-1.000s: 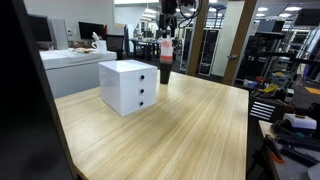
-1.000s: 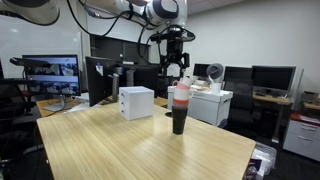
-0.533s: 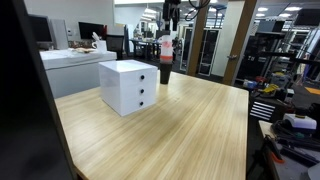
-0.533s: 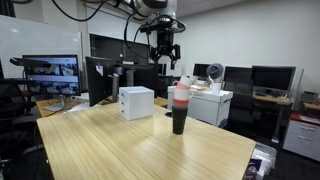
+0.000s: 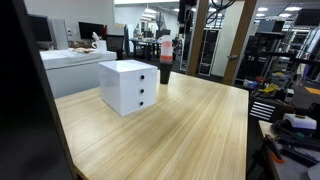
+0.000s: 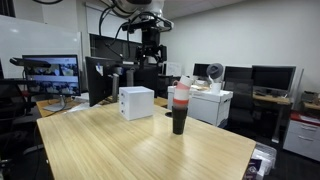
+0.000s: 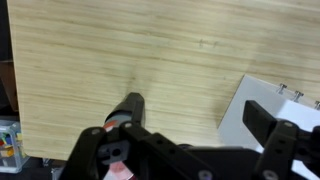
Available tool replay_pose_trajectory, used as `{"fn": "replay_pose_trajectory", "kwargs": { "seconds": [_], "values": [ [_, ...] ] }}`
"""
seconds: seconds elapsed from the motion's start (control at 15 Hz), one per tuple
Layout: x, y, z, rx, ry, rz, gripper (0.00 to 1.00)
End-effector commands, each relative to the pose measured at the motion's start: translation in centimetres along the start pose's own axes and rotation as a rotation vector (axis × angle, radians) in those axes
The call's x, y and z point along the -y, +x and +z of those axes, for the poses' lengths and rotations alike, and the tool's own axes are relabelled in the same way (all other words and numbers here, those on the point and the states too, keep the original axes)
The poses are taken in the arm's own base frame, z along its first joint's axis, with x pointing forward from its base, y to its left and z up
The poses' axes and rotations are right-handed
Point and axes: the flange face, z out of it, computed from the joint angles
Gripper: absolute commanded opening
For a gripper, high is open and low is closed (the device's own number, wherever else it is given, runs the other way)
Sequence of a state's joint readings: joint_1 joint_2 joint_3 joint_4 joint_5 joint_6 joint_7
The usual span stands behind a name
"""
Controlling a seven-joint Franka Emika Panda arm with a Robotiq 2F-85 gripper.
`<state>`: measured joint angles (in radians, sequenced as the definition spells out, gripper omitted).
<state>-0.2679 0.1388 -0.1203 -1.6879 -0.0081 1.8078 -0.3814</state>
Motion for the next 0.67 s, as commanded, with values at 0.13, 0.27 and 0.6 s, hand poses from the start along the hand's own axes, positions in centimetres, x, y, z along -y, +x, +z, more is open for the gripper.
{"fn": "replay_pose_trajectory", "kwargs": {
  "seconds": [0.13, 0.27, 0.6],
  "values": [
    [1.7, -6.5, 1.9, -0.012, 0.022, -0.027, 1.00],
    [1.7, -7.2, 1.9, -0.021, 0.022, -0.020, 1.00],
    [1.7, -8.0, 1.3, -0.046, 0.017, -0.016, 1.00]
  ]
}}
